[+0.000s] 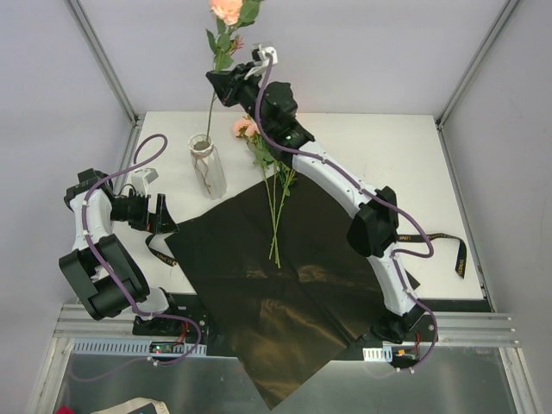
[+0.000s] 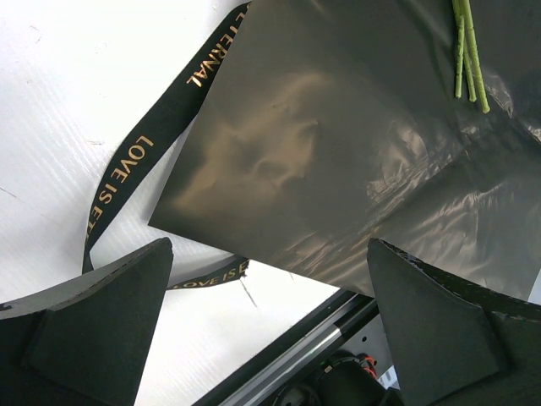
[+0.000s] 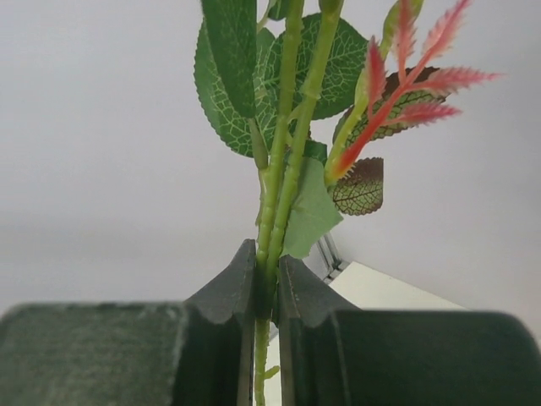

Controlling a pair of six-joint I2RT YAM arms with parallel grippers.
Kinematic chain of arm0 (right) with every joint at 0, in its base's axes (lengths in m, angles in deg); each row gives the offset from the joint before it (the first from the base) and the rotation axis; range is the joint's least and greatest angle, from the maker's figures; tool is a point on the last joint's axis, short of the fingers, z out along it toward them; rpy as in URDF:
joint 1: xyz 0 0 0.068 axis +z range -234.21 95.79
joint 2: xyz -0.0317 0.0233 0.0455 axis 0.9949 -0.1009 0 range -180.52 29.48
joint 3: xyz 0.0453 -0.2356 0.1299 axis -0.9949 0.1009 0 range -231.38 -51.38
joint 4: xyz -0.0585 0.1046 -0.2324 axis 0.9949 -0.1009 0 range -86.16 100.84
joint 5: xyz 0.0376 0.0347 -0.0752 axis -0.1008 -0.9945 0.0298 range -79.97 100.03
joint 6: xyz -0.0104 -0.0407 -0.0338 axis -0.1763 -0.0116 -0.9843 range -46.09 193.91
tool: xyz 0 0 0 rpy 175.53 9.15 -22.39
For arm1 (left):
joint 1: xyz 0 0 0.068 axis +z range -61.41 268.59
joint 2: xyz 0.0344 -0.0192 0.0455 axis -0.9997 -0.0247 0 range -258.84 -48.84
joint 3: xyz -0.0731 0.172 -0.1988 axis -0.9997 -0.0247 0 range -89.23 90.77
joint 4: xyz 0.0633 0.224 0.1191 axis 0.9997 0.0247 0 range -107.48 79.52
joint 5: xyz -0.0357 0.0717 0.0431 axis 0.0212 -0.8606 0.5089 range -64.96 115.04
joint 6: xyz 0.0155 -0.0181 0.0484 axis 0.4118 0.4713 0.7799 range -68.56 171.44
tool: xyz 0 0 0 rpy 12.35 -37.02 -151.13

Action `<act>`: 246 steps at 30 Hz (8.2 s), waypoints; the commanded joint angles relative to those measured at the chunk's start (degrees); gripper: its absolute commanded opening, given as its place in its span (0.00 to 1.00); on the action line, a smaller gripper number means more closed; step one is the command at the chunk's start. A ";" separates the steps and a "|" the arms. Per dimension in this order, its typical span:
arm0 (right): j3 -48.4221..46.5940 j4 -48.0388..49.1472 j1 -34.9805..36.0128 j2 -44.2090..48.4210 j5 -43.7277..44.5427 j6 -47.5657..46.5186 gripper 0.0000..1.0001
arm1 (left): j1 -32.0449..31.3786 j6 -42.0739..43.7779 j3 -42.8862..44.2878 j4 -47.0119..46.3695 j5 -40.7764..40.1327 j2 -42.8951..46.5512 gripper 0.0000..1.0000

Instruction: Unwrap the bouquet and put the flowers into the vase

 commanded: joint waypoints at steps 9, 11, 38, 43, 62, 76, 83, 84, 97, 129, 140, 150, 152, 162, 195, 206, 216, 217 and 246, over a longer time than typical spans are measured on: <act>-7.97 -12.61 4.58 -5.78 -9.28 -12.16 0.05 | 1.05 -0.07 0.75 1.54 2.87 1.26 0.99; -8.14 -13.58 4.58 -5.87 -10.68 -12.25 0.14 | 1.05 -0.34 0.84 1.54 2.96 1.17 0.99; 38.52 -31.85 -3.76 26.83 -1.64 -5.67 0.76 | 2.02 -1.66 1.80 1.36 4.37 0.99 0.99; 40.46 -39.50 -5.18 21.66 6.08 -4.08 0.66 | 1.93 -1.22 1.63 1.45 4.01 1.26 0.99; 33.87 -43.30 -5.27 5.74 18.23 2.51 0.67 | 2.02 -0.34 0.84 1.54 4.10 1.61 0.99; 26.41 -45.74 -5.44 -2.08 22.18 8.84 0.43 | 2.02 0.27 1.10 1.63 3.49 1.87 0.99; 23.33 -48.90 -5.53 -3.66 22.53 10.95 0.30 | 2.02 0.63 2.06 2.77 3.84 2.40 0.99; 21.85 -49.96 -5.53 -4.02 22.45 11.13 0.30 | 2.02 0.80 2.15 2.86 3.84 2.31 0.99; 16.73 -59.02 -5.70 -8.07 21.39 13.59 0.39 | 1.93 1.59 2.94 4.70 4.28 4.16 0.99; 38.54 26.58 15.30 27.44 41.11 -40.49 0.01 | 2.63 1.24 4.35 6.55 6.12 5.21 0.99; 19.91 36.51 10.29 14.88 9.97 -20.95 0.01 | 7.82 3.17 9.97 12.34 11.13 -0.15 0.99; 4.69 32.91 9.06 4.33 6.45 -18.93 0.01 | 10.11 7.31 11.65 15.95 11.22 -1.65 0.99; 5.39 32.39 8.89 3.98 6.28 -19.10 0.01 | 10.19 7.66 11.56 16.04 11.22 -1.82 0.99; 7.60 31.95 8.09 0.90 6.10 -20.07 0.01 | 10.37 9.24 11.21 16.92 11.31 -2.88 0.99; 16.80 -5.93 8.01 10.20 -8.23 -16.73 0.85 | 11.16 10.38 10.68 17.27 10.34 -1.91 0.99; 34.13 -30.79 2.91 23.66 8.90 -9.21 0.97 | 12.13 10.82 10.94 18.15 10.25 -1.65 0.99; 27.11 -50.31 -1.57 10.93 18.67 -9.53 0.82 | 12.04 10.47 10.68 18.15 10.61 -0.85 0.99; 26.06 -50.58 -1.75 9.09 18.23 -8.92 0.81 | 12.04 10.56 10.68 18.15 10.52 -0.77 0.99; 4.69 -63.59 -5.44 -13.95 13.31 -1.18 0.40 | 12.04 11.17 11.12 18.15 11.40 -3.67 0.99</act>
